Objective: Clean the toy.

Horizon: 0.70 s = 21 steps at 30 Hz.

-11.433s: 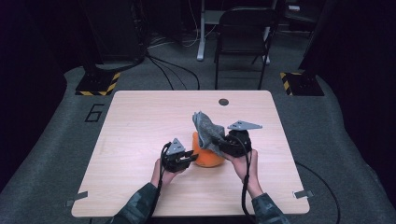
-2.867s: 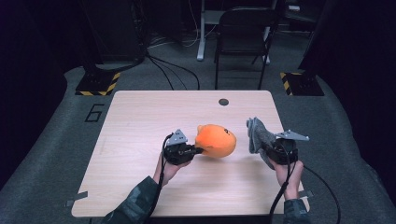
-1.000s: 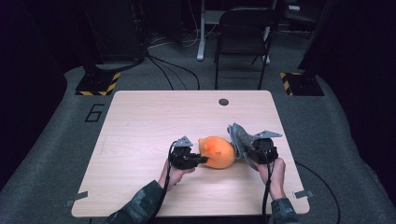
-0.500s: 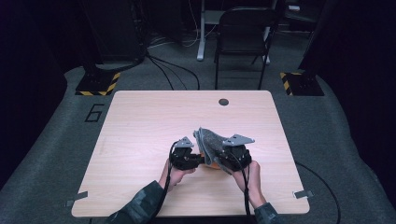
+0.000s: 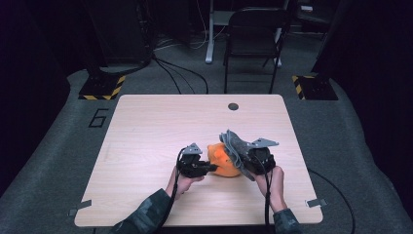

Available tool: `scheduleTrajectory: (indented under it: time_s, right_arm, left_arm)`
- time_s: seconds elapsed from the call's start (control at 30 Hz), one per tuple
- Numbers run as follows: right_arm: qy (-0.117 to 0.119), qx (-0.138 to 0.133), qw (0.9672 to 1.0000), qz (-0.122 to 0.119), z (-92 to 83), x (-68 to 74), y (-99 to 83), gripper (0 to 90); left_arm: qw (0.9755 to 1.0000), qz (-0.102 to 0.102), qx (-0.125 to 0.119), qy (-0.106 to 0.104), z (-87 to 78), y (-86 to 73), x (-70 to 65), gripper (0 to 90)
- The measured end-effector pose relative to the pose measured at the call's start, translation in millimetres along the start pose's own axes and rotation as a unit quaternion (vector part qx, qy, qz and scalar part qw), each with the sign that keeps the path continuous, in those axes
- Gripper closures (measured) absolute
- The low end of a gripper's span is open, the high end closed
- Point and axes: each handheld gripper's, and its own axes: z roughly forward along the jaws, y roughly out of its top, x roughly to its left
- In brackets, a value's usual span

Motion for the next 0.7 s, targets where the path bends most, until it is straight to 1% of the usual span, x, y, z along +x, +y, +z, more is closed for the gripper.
scheduleTrajectory:
  time_s: [0.07, 0.1, 0.13, 0.2, 0.23, 0.27, 0.3, 0.37, 0.43, 0.57, 0.7]
  right_arm:
    - [-0.002, 0.008, 0.9999, 0.014, 3.3, -6.9, -3.3, 75.6]
    - [-0.001, 0.009, 0.9999, 0.008, 3.9, -9.8, -4.3, 75.5]
    - [-0.001, 0.009, 0.9999, 0.008, 3.9, -9.8, -4.3, 75.5]
    - [-0.008, 0.013, 0.9997, 0.019, 6.1, -12.0, -5.6, 75.4]
    - [-0.014, 0.015, 0.9997, 0.014, 7.1, -13.5, -6.0, 75.4]
    - [-0.016, 0.018, 0.9995, 0.019, 8.4, -14.5, -6.7, 75.4]
    - [-0.017, 0.018, 0.9995, 0.019, 9.7, -16.3, -7.6, 75.4]
    - [-0.028, 0.025, 0.9991, 0.022, 11.8, -19.0, -9.7, 75.4]
    - [-0.031, 0.033, 0.9987, 0.025, 15.0, -23.7, -12.6, 75.4]
    - [-0.036, 0.055, 0.9970, 0.040, 25.8, -34.6, -20.3, 75.4]
    - [-0.050, 0.088, 0.9939, 0.044, 38.2, -43.5, -29.5, 75.4]
  left_arm:
    - [1.0000, 0.003, 0.001, 0.000, 0.4, 0.1, -0.7, 80.1]
    - [1.0000, 0.002, 0.002, -0.002, 0.5, -0.1, -1.2, 80.2]
    - [1.0000, 0.002, 0.002, -0.002, 0.5, -0.1, -1.2, 80.1]
    - [1.0000, 0.002, 0.001, -0.002, 0.5, 0.0, -0.9, 80.2]
    - [1.0000, 0.003, 0.001, -0.001, 0.4, 0.2, -0.3, 80.2]
    - [1.0000, 0.003, -0.001, -0.001, 0.6, 0.0, -0.4, 80.1]
    - [1.0000, 0.003, 0.001, -0.002, 0.5, 0.1, -0.2, 80.2]
    - [1.0000, 0.003, -0.001, 0.000, 0.6, 0.0, -0.3, 80.1]
    - [1.0000, 0.003, -0.001, -0.001, 0.7, -0.1, 0.0, 80.1]
    - [1.0000, 0.002, -0.003, -0.002, 0.7, -0.1, 0.0, 80.0]
    - [1.0000, -0.002, -0.003, -0.004, 0.1, -0.1, 0.5, 80.0]
